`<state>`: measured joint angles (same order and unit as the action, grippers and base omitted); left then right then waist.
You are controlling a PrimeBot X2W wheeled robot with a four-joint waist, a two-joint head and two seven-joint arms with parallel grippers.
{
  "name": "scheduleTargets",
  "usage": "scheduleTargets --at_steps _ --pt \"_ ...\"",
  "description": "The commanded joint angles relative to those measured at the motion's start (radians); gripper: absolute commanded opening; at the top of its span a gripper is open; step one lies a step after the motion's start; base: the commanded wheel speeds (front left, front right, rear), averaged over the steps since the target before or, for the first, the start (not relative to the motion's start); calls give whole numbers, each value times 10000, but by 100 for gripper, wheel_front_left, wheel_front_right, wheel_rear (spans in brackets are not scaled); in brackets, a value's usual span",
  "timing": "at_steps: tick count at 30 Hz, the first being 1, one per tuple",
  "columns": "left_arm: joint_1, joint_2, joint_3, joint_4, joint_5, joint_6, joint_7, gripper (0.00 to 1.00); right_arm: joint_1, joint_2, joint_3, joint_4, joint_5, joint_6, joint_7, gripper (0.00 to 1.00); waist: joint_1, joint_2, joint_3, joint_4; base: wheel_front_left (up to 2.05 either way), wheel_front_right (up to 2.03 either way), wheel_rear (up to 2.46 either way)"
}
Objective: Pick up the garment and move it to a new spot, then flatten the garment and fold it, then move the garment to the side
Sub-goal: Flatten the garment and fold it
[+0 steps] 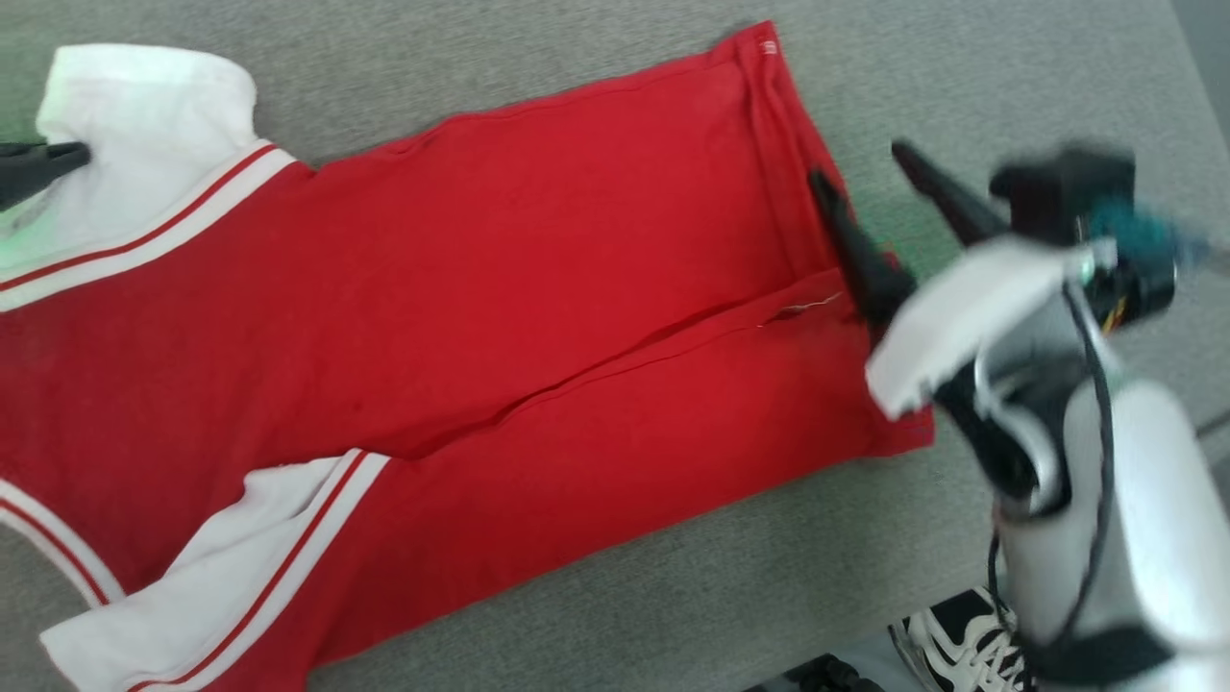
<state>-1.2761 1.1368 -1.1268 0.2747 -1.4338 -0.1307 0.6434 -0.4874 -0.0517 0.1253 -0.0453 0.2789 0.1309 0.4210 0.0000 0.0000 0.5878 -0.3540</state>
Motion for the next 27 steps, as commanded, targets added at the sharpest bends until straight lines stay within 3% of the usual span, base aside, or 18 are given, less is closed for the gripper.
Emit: scheduleTargets --at_steps 1,11,19,20,23,27 --pt "92 -157 -226 -111 15 6 -29 0 -419 16 -21 200 70 -4 395 100 0 0 63 129 0 0 0" --pt "-405 -378 -636 -801 37 7 -604 0 -3645 -17 -1015 2207 -300 -6 3602 100 0 0 494 871 0 0 0" --pt "-735 -605 -946 -866 30 7 -1025 0 -4221 17 -765 3018 -216 -4 5221 100 0 0 639 1188 0 0 0" --pt "-769 -645 -972 -866 15 7 -1106 0 -4209 21 -778 3038 -235 -4 5228 49 0 0 640 1216 0 0 0" --pt "-877 -779 -1048 -891 -55 7 -1390 0 -4268 9 -889 3021 -317 -4 4924 0 0 0 596 1303 0 0 0" --pt "-848 -903 -1013 -940 -407 7 -1943 0 -4131 -86 -1036 2942 -374 -4 4529 0 0 0 299 1470 0 0 0"
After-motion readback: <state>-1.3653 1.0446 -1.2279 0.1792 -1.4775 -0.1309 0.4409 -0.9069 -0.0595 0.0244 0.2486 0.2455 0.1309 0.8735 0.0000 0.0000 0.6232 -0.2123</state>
